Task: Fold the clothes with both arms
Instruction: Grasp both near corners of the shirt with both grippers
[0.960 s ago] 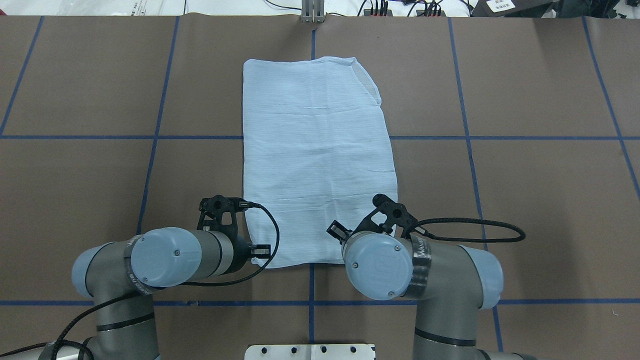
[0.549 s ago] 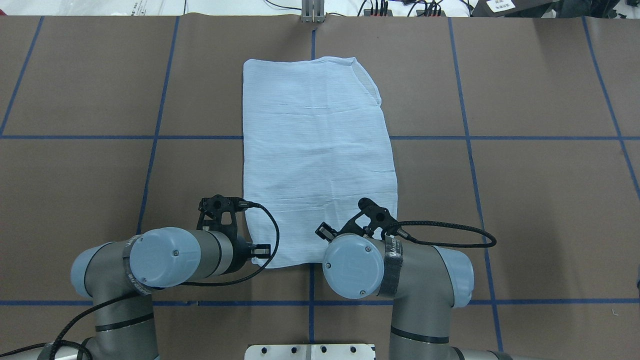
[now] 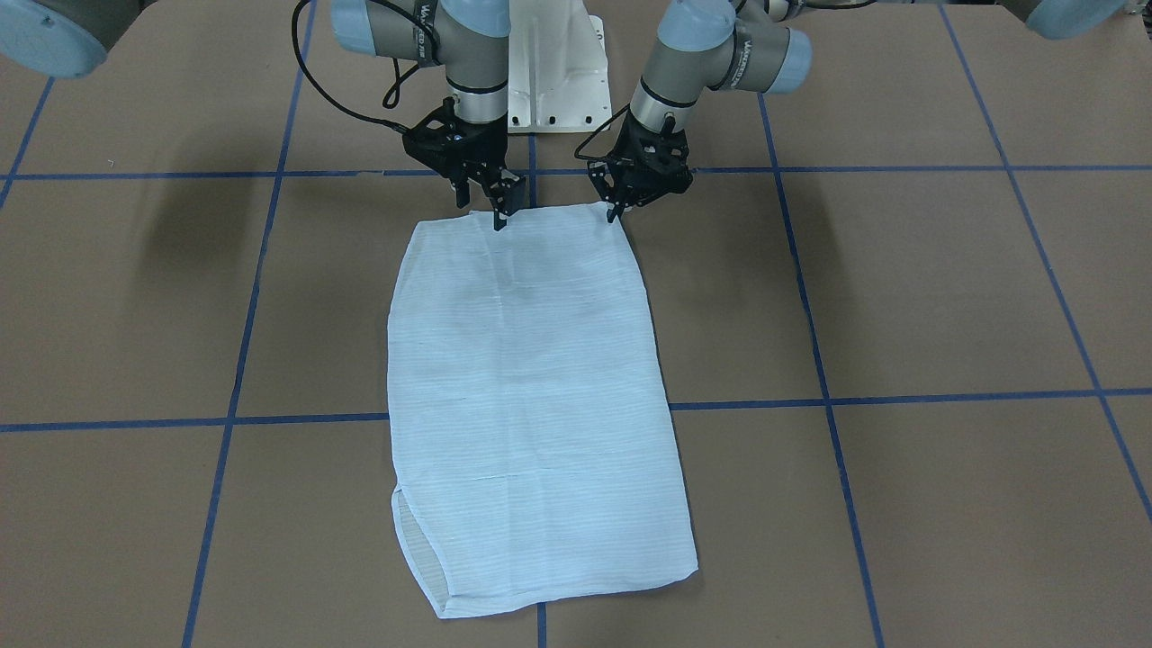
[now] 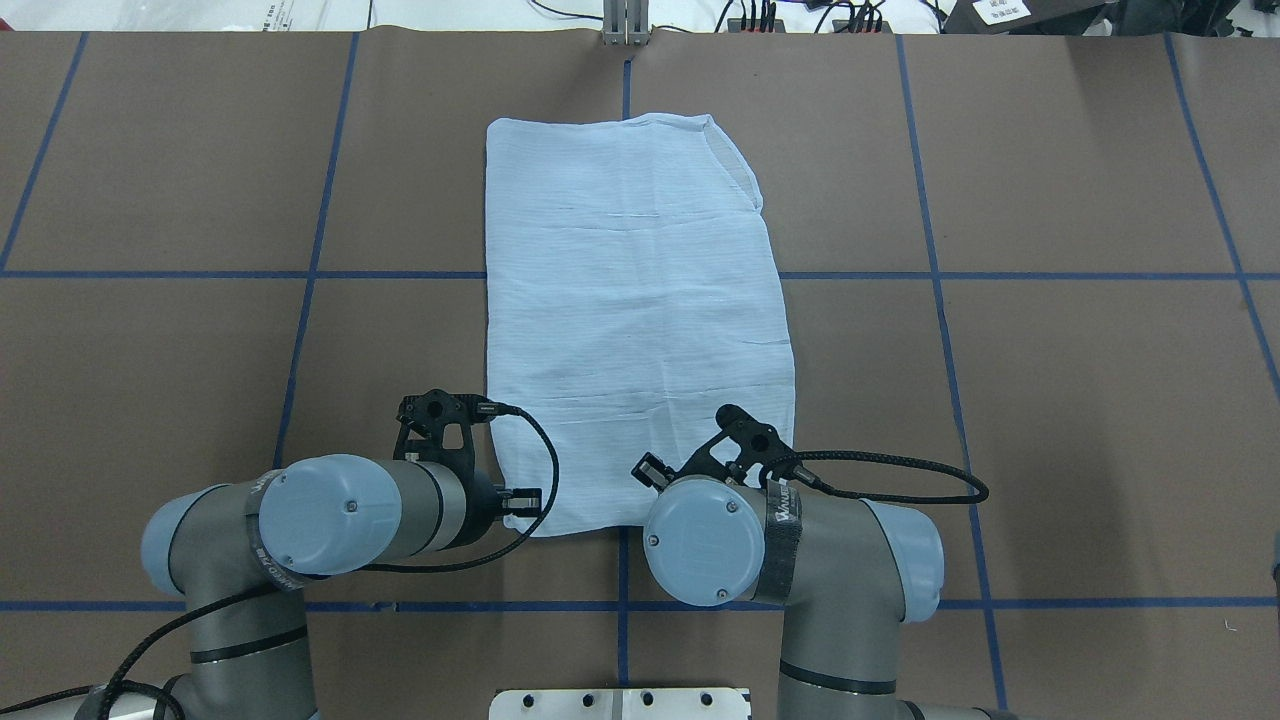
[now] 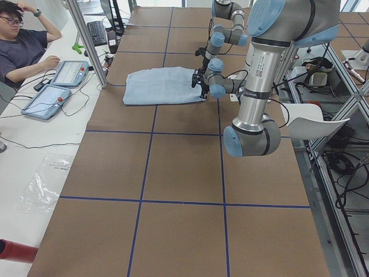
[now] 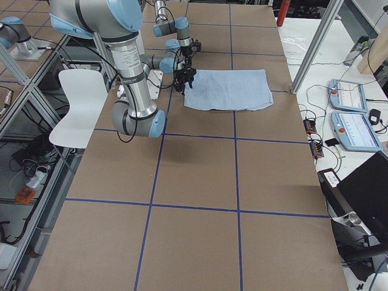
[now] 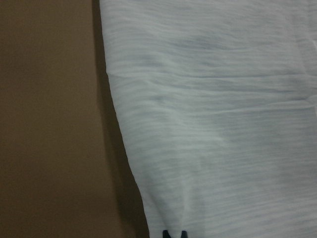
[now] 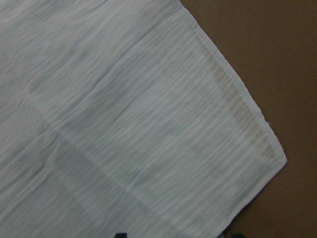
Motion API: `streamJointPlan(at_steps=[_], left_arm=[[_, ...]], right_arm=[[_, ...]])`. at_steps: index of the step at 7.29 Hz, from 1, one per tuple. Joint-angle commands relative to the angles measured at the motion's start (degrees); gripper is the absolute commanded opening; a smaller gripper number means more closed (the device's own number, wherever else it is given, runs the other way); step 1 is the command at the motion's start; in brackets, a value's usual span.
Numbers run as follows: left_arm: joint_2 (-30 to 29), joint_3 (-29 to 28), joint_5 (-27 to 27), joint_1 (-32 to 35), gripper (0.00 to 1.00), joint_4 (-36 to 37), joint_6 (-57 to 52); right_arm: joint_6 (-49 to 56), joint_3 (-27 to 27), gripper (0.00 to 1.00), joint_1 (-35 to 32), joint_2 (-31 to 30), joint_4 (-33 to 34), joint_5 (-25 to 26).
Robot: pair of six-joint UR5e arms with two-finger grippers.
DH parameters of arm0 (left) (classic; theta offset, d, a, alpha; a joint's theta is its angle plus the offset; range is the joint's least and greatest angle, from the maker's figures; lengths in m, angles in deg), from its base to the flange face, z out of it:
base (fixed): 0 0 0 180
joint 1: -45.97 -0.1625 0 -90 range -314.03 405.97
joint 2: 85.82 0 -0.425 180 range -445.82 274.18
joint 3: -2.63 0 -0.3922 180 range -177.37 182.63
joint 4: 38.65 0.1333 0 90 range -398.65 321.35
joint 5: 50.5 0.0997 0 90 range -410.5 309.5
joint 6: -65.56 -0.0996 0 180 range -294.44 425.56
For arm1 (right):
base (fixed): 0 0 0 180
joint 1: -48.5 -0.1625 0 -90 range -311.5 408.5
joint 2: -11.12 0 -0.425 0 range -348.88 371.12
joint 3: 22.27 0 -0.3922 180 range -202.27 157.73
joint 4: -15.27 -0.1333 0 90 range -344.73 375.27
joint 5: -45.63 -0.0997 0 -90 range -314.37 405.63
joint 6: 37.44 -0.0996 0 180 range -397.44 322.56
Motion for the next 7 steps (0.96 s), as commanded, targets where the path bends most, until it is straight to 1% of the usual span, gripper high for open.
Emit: streamJointPlan(at_steps=[1, 3, 4, 5, 6, 7], left_arm=[[0.01, 0.09, -0.09, 0.04, 0.0, 0.0, 0.0], [0.01, 0.09, -0.09, 0.04, 0.0, -0.09, -0.09], [0.01, 0.09, -0.09, 0.04, 0.0, -0.09, -0.18], [0.01, 0.09, -0.09, 0.04, 0.0, -0.09, -0.18], [0.01, 0.09, -0.09, 0.12, 0.0, -0.09, -0.18], [0.01, 0.09, -0.09, 0.21, 0.0, -0.09, -0.18]], right_arm=[[-0.21, -0.96, 0.75, 0.09, 0.19, -0.25, 0.37], [-0.21, -1.67, 0.75, 0.09, 0.19, -0.34, 0.37], [-0.12, -2.02, 0.74, 0.09, 0.19, -0.34, 0.37], [-0.12, -2.03, 0.68, 0.18, 0.27, -0.34, 0.37], [-0.21, -1.94, 0.47, 0.27, 0.27, -0.43, 0.45], [-1.25, -1.94, 0.33, 0.27, 0.36, -0.61, 0.72]])
